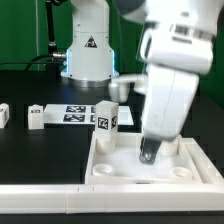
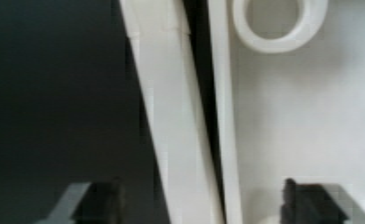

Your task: Assemble square table

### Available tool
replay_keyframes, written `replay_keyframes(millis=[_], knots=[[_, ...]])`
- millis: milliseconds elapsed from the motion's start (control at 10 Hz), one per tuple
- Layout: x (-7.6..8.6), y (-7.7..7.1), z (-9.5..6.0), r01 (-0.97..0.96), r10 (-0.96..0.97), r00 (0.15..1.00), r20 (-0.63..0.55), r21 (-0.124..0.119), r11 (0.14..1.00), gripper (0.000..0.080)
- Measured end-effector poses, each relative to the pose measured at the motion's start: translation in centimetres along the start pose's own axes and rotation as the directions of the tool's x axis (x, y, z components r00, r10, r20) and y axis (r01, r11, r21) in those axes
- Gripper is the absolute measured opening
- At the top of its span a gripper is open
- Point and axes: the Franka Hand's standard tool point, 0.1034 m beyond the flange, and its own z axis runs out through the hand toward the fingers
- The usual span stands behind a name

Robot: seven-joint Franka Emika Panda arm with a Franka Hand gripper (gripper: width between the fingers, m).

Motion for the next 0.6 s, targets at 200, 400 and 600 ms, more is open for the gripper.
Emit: replay_keyframes(millis=[200, 400, 600], knots=[[-2.0, 1.0, -2.4, 0.02, -0.021, 1.0, 0.012, 0.011, 1.0, 0.0586], [-7.2, 1.1, -5.4, 0.072, -0.073, 0.997, 0.025, 0.033, 0.997, 0.0646], [-10.9, -0.9, -6.8, 0.103, -0.104, 0.995, 0.014, 0.044, 0.994, 0.0646]])
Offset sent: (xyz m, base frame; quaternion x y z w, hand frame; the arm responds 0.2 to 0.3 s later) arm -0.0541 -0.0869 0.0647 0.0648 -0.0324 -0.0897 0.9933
